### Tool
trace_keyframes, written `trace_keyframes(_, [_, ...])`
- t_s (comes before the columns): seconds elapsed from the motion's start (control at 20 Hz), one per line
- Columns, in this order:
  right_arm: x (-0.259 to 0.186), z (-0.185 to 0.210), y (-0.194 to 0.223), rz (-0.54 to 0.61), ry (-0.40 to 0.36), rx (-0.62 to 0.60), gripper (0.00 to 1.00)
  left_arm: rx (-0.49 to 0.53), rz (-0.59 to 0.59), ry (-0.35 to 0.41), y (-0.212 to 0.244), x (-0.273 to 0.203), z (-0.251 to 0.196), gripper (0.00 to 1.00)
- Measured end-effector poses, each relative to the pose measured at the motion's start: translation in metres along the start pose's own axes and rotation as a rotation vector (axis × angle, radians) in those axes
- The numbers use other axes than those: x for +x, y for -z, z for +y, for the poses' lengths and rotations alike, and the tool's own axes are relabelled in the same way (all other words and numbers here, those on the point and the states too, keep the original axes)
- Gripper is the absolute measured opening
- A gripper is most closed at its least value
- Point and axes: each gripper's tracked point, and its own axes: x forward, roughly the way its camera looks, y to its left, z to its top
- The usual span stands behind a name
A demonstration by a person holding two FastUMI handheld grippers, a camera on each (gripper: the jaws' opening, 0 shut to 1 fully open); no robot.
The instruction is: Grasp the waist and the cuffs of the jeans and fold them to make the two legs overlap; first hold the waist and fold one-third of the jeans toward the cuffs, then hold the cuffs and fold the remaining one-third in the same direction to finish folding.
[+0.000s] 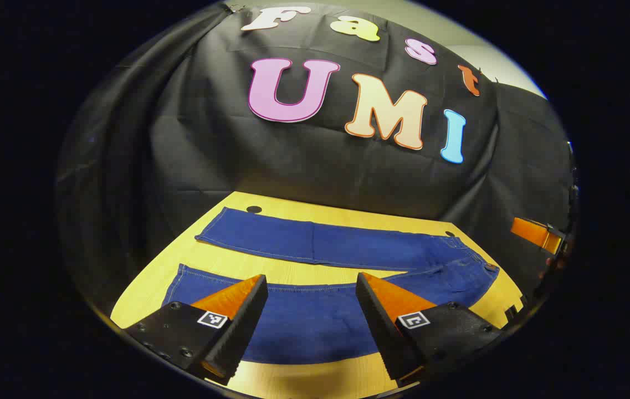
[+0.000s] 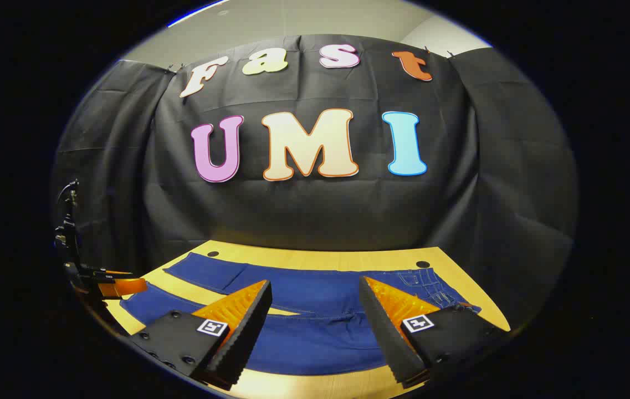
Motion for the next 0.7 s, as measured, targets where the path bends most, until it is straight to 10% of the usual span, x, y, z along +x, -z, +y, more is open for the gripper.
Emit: trace_keyframes(0.7, [-0.002, -0.001, 0.016, 0.043, 0.003, 0.013, 0.98, 0.035, 0.050, 0.042, 0.015, -0.004, -0.005, 0.95])
